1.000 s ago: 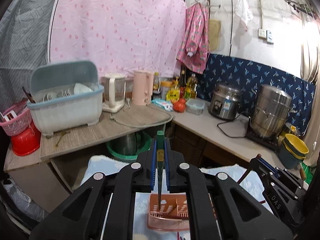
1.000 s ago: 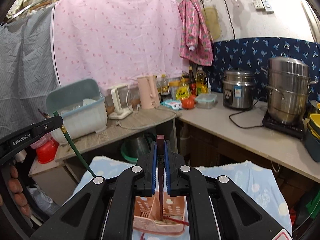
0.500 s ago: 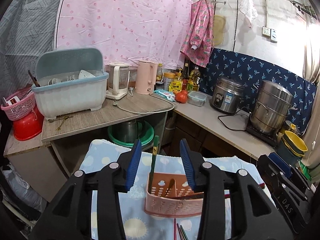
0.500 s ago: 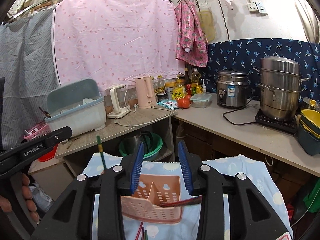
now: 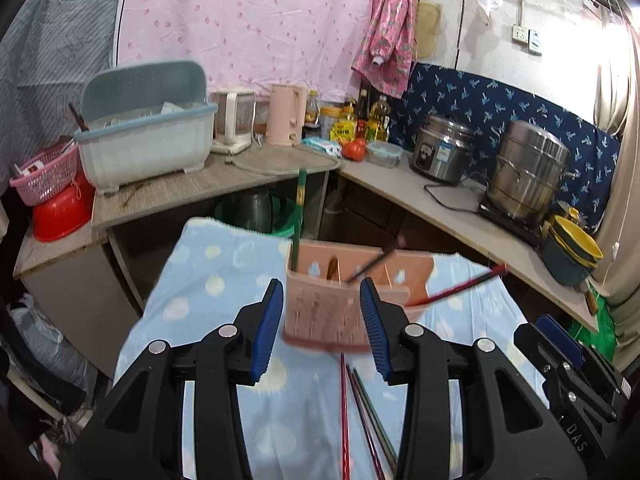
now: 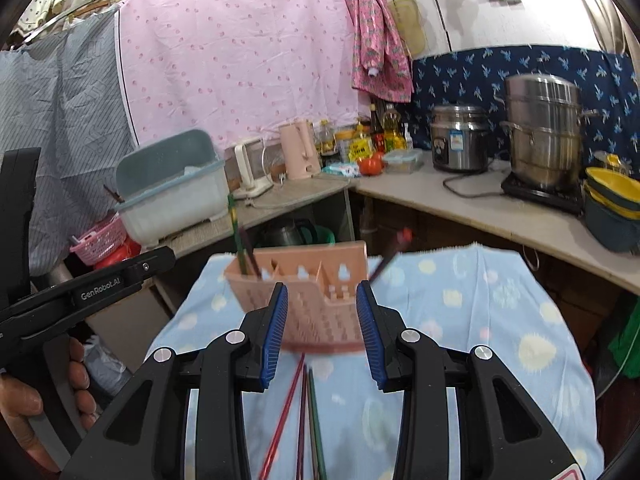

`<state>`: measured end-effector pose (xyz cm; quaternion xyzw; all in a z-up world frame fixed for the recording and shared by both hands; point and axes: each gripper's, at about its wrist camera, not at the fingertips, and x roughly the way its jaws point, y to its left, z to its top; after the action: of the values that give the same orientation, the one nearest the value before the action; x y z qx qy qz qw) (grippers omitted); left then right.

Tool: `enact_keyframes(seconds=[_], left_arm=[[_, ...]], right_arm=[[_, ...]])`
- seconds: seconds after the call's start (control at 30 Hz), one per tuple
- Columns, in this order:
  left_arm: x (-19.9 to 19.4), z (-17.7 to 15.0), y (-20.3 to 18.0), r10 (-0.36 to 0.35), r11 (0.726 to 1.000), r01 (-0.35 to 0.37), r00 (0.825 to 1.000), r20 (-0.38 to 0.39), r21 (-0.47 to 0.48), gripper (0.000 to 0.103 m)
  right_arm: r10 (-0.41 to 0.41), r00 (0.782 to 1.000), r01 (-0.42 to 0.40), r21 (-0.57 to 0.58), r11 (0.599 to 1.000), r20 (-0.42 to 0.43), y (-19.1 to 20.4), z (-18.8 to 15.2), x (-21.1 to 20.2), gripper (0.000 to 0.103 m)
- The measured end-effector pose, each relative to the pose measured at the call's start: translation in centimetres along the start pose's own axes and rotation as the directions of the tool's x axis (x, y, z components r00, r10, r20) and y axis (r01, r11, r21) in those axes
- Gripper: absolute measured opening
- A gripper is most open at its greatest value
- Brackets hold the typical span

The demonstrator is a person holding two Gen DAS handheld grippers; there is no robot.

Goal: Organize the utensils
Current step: 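Withdraw both open tools from the caddy back over the remaining chopsticks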

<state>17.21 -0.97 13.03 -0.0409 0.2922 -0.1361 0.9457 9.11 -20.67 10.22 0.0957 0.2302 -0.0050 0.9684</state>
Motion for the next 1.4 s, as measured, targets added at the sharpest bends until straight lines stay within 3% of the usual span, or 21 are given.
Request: enact_keyframes(seconds=[0.2,0.43,0.7,0.87,1.4], left_arm=[[0.1,-5.9,-0.1,-0.009,1.0,0.009,0.995,-0.102,-0.002,0.038],[0.8,-13.4,-0.5,-0.007,1.0,0.009,0.972,-0.236,0.009,0.038],[0.8,-19.1,-0.9,-0.012,1.0,0.02,0.948,-0.319,0.022,0.038],[1.0,-20.6,-0.8,-0.011,1.0,0.02,0.938,-0.346,0.022,0.038],[2.4,-20.7,-0.8,0.007,0.999,0.008,0.938,-0.347,0.039,0.038]], right_arm=[[-0.008,0.994,0.01,0.021,1.0,-0.112,-0.8,-6.1,-1.3,0.035],[-0.043,0.965,0.051,0.021,0.999,-0.259,-2.4,-13.2,-1.4,0.035],[-0.074,0.944,0.065,-0.04,0.997,-0.322,-2.2,-17.1,-1.4,0.035],[-0.065,0.933,0.054,-0.043,0.998,-0.353,-1.8,-18.0,-0.8,0.035],[-0.079,0.918,0.066,-0.047,0.997,-0.389,-1.8,-18.3,1.3,0.035]])
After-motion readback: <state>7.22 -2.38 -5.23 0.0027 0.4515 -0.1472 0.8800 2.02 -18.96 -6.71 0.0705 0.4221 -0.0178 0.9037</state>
